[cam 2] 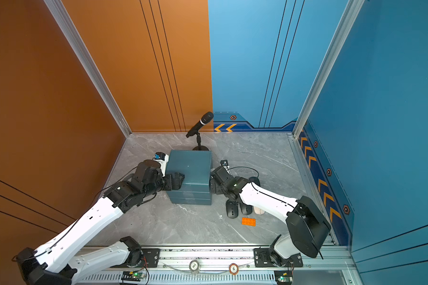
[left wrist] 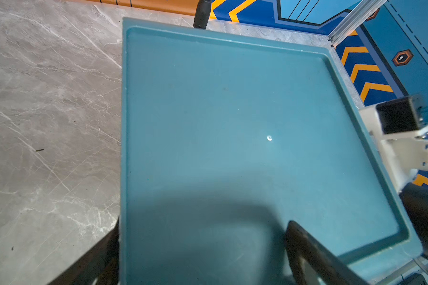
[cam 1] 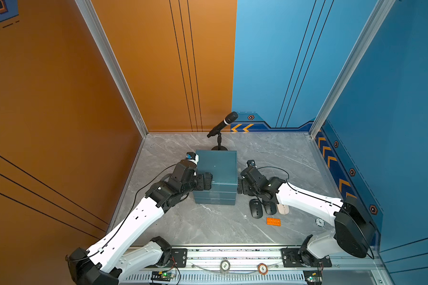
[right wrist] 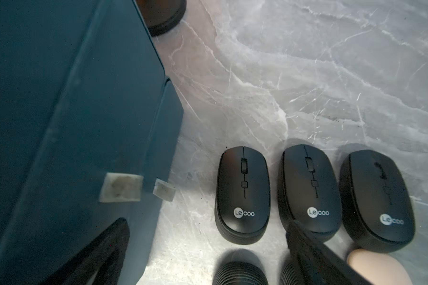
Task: Take the mice out of the drawer
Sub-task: Move the storage box to the center of the board, then reset both arms
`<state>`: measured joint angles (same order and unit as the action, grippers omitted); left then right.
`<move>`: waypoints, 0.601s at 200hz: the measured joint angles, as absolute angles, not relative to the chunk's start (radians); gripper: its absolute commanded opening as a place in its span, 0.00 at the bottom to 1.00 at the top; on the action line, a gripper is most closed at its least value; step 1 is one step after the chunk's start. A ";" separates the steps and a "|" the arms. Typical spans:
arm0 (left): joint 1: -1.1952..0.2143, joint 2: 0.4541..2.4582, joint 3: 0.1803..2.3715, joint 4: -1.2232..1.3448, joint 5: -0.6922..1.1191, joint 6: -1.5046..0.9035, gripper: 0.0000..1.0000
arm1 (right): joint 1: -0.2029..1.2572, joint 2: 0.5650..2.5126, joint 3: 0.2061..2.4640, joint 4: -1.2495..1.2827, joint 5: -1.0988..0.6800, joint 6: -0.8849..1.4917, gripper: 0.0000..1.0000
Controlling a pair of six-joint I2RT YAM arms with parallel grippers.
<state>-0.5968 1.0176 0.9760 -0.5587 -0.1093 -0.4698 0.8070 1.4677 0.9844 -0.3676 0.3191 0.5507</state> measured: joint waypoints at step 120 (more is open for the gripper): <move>-0.232 0.901 0.793 -0.274 -0.385 -0.224 0.98 | 0.419 1.118 0.902 -0.377 0.448 0.471 1.00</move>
